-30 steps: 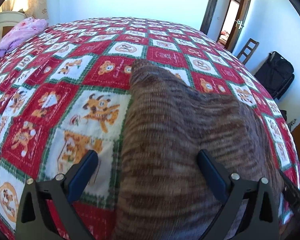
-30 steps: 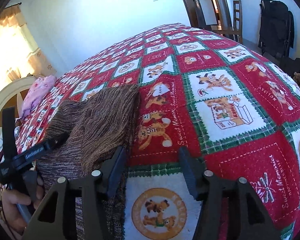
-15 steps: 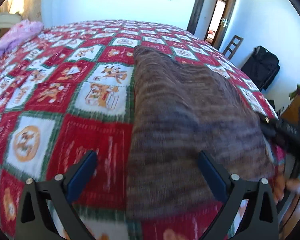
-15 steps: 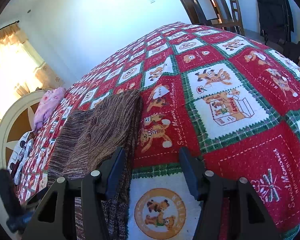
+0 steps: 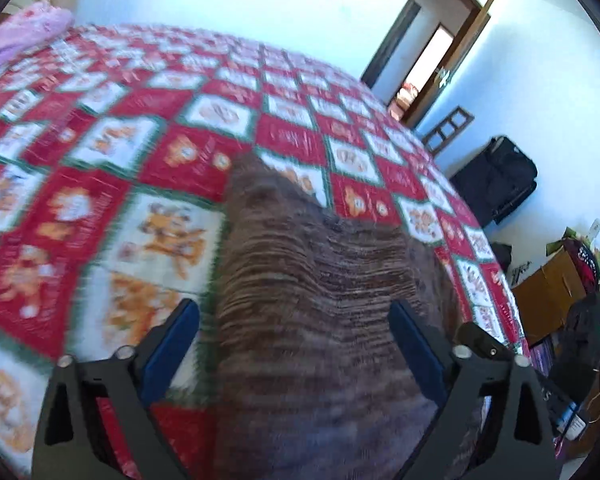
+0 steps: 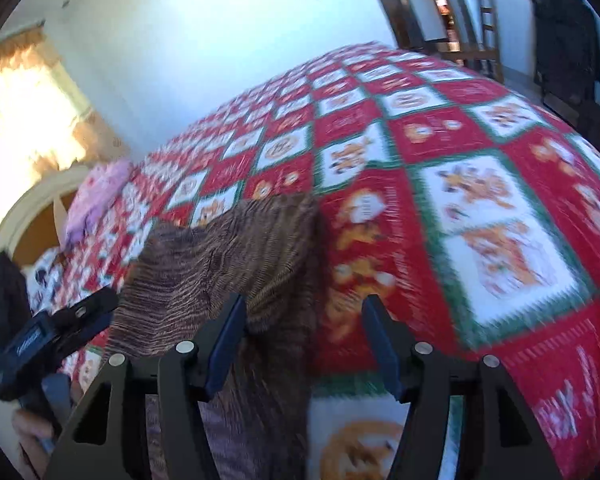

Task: Fold small clothes

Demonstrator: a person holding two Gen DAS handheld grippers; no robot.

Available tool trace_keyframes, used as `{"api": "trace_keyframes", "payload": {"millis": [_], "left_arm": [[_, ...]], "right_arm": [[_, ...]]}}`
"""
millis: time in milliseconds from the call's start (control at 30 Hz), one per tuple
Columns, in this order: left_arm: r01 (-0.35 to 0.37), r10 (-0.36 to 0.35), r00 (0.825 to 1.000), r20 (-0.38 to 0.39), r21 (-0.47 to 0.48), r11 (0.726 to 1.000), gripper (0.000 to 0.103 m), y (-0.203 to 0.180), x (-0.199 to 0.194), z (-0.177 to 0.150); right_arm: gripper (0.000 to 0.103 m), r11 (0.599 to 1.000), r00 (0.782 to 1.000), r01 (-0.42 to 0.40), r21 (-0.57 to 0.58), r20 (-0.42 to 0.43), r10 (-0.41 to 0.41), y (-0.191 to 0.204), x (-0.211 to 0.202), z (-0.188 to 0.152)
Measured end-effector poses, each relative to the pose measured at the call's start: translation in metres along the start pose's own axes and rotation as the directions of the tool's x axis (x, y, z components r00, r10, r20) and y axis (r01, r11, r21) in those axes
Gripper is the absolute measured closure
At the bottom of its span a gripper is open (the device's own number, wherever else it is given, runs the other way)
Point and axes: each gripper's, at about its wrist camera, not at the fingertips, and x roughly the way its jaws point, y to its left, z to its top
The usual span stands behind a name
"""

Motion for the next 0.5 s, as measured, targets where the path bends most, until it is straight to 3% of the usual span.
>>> {"api": "trace_keyframes", "payload": {"millis": [67, 167, 267, 500], "left_arm": [[0.000, 0.000, 0.999, -0.047, -0.004, 1.000, 0.011, 0.004, 0.021, -0.009], [-0.016, 0.017, 1.000, -0.006, 0.077, 0.997, 0.010, -0.005, 0.019, -0.018], [-0.004, 0.005, 1.000, -0.018, 0.077, 0.997, 0.006, -0.006, 0.021, -0.018], [0.010, -0.009, 1.000, -0.015, 0.072, 0.997, 0.006, -0.004, 0.021, -0.018]], "right_arm": [[0.042, 1.000, 1.000, 0.007, -0.023, 0.005, -0.007, 0.007, 0.005, 0.006], [0.039, 1.000, 0.999, -0.018, 0.004, 0.049, 0.017, 0.005, 0.001, 0.009], [0.035, 0.999, 0.998, -0.034, 0.034, -0.043, 0.035, -0.004, 0.022, 0.006], [0.040, 0.986, 0.998, -0.015, -0.167, -0.061, 0.005, 0.032, 0.033, -0.004]]}}
